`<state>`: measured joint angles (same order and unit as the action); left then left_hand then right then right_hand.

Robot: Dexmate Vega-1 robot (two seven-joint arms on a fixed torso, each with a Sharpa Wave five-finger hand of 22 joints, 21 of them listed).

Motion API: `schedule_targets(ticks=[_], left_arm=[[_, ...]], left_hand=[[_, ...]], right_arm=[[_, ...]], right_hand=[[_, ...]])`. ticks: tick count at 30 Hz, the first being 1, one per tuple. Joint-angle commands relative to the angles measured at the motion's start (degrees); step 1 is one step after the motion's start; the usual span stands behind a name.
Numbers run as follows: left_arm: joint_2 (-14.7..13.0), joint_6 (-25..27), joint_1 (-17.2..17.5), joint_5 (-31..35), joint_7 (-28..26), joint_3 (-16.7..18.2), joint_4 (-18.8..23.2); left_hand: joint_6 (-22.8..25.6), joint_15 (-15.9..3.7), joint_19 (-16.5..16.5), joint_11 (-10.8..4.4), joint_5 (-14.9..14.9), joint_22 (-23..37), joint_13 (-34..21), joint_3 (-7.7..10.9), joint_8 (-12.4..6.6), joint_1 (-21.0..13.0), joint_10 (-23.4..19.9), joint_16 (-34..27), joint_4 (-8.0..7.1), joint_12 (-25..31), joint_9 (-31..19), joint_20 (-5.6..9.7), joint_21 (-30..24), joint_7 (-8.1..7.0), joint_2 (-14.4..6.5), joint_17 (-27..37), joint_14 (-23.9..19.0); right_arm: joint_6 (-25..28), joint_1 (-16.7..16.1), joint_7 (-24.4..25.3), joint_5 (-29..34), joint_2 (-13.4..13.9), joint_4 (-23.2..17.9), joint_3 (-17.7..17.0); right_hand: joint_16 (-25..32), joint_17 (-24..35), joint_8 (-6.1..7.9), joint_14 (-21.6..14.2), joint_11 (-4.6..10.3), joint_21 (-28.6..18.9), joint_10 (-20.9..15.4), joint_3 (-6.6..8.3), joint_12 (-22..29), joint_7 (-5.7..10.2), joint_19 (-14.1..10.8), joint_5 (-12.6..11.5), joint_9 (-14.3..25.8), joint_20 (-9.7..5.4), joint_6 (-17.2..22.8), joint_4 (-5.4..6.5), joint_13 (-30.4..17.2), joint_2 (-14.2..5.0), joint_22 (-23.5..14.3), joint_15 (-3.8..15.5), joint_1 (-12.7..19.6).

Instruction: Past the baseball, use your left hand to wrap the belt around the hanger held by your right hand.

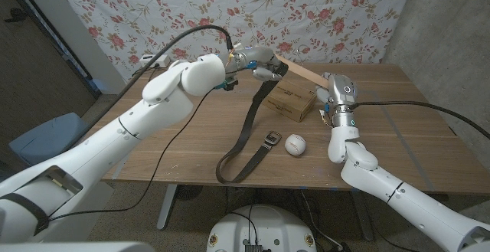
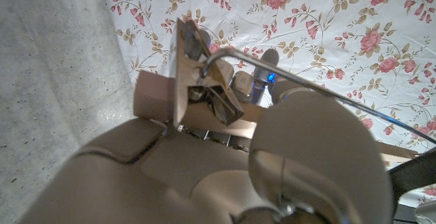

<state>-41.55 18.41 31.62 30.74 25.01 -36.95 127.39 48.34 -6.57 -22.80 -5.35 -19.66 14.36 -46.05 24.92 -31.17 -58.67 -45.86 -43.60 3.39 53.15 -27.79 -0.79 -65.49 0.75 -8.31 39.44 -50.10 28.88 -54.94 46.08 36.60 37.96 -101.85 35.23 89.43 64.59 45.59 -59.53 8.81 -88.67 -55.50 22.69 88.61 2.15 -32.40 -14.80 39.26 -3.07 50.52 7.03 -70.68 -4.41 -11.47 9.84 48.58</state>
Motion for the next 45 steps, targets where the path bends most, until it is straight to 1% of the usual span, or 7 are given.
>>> schedule_targets(ticks=[1, 8, 13, 21, 26, 34, 45], left_arm=[[1.94, 1.66, -6.83, 4.2, 0.79, -2.92, 1.06], [4.31, 3.04, -10.52, 7.82, 2.01, -4.38, 0.52], [6.08, 3.97, -12.5, 10.01, 2.24, -5.03, -0.5], [9.01, 4.73, -15.59, 13.27, 1.73, -6.27, -3.65], [10.87, 5.13, -17.33, 14.84, 0.36, -6.48, -5.83], [13.72, 5.7, -21.37, 18.12, -0.89, -7.44, -9.18], [18.74, 6.08, -23.44, 21.13, -12.21, -7.78, -16.69]], left_hand=[[-0.04, -5.36, -0.33, -3.89, -0.48, 0.04, -0.19, 0.02, -2.12, -0.74, -3.95, 0.25, -0.33, -0.24, -5.3, 0.52, -0.53, -0.27, -0.25, 0.33, -0.63], [-0.08, -5.35, -0.2, -4.12, -0.79, -0.22, -0.35, -0.06, -2.23, -0.75, -3.9, 0.69, -0.45, -0.46, -5.18, 0.63, -0.97, -0.26, -0.26, 0.59, -0.99], [-0.17, -5.49, -0.18, -4.24, -0.96, -0.39, -0.32, -0.1, -2.28, -0.75, -4.01, 0.98, -0.52, -0.62, -5.11, 0.8, -1.22, -0.29, -0.25, 0.76, -1.16], [0.09, -5.68, -0.49, -4.47, -1.23, -0.7, -0.22, -0.11, -2.38, -0.87, -4.23, 1.48, -0.54, -0.9, -4.76, 1.04, -1.79, -0.34, -0.21, 1.02, -1.68], [0.2, -5.74, -0.51, -4.46, -1.41, -0.95, -0.17, -0.13, -2.41, -0.92, -4.43, 1.99, -0.57, -1.1, -4.48, 1.19, -2.16, -0.44, -0.15, 1.2, -1.85], [0.35, -5.79, -0.46, -4.43, -1.65, -1.33, -0.29, -0.18, -2.46, -0.97, -4.58, 2.59, -0.61, -1.4, -4.07, 1.33, -2.61, -0.44, -0.01, 1.47, -2.27], [0.74, -5.82, -0.49, -4.67, -1.92, -1.77, -0.2, -0.27, -2.65, -1.02, -5.12, 3.24, -0.61, -1.76, -3.69, 1.53, -3.08, -0.37, 0.29, 1.75, -2.87]], right_arm=[[-4.65, -0.3, 6.86, 0.88, -0.82, 4.14, 0.15], [-8.68, 0.15, 12.07, 0.94, -1.67, 7.62, 0.16], [-10.6, 0.35, 13.09, 0.8, -1.3, 8.38, 0.08], [-15.99, 0.87, 17.57, 1.32, -1.09, 10.22, 0.18], [-19.33, -0.07, 17.92, 4.34, -2.65, 10.84, -2.48], [-27.46, -0.16, 17.92, 7.53, -5.93, 14.84, -5.91], [-34.77, 0.18, 17.92, 11.68, -8.88, 17.33, -8.47]], right_hand=[[0.37, 6.79, 0.36, 0.32, 1.13, -0.17, 1.28, 0.33, 0.3, 0.19, 0.59, -0.34, 0.13, -5.79, -0.03, -0.19, -0.23, -4.88, -0.14, 2.23, -5.05], [0.37, 6.81, 0.49, 0.59, 1.14, -0.13, 1.47, 0.25, 0.42, 0.54, 1.0, -0.37, 0.09, -5.94, -0.29, -0.2, -0.23, -4.73, -0.16, 2.22, -5.1], [0.38, 6.82, 0.52, 0.74, 1.15, -0.16, 1.61, 0.21, 0.49, 0.55, 1.09, -0.4, -0.21, -6.1, -0.21, -0.21, -0.23, -4.69, -0.17, 2.24, -5.13], [0.36, 6.82, 0.64, 1.09, 1.05, 0.03, 2.01, 0.09, 0.52, 0.8, 2.17, -0.45, -0.11, -6.18, -0.8, -0.19, -0.22, -4.56, -0.22, 2.22, -5.21], [0.34, 6.81, 0.77, 1.4, 1.03, -0.05, 2.33, -0.02, 0.55, 0.71, 2.33, -0.51, -0.15, -6.28, -1.02, -0.17, -0.22, -4.5, -0.27, 2.23, -5.27], [0.33, 6.81, 0.88, 1.78, 1.09, -0.07, 2.67, -0.15, 0.6, 0.8, 2.71, -0.61, -0.33, -6.39, -1.28, -0.15, -0.22, -4.43, -0.32, 2.24, -5.34], [0.35, 6.81, 1.11, 2.16, 1.11, -0.09, 3.13, -0.27, 0.63, 0.64, 3.02, -0.77, -0.46, -6.24, -1.51, -0.13, -0.22, -4.46, -0.29, 2.26, -5.38]])
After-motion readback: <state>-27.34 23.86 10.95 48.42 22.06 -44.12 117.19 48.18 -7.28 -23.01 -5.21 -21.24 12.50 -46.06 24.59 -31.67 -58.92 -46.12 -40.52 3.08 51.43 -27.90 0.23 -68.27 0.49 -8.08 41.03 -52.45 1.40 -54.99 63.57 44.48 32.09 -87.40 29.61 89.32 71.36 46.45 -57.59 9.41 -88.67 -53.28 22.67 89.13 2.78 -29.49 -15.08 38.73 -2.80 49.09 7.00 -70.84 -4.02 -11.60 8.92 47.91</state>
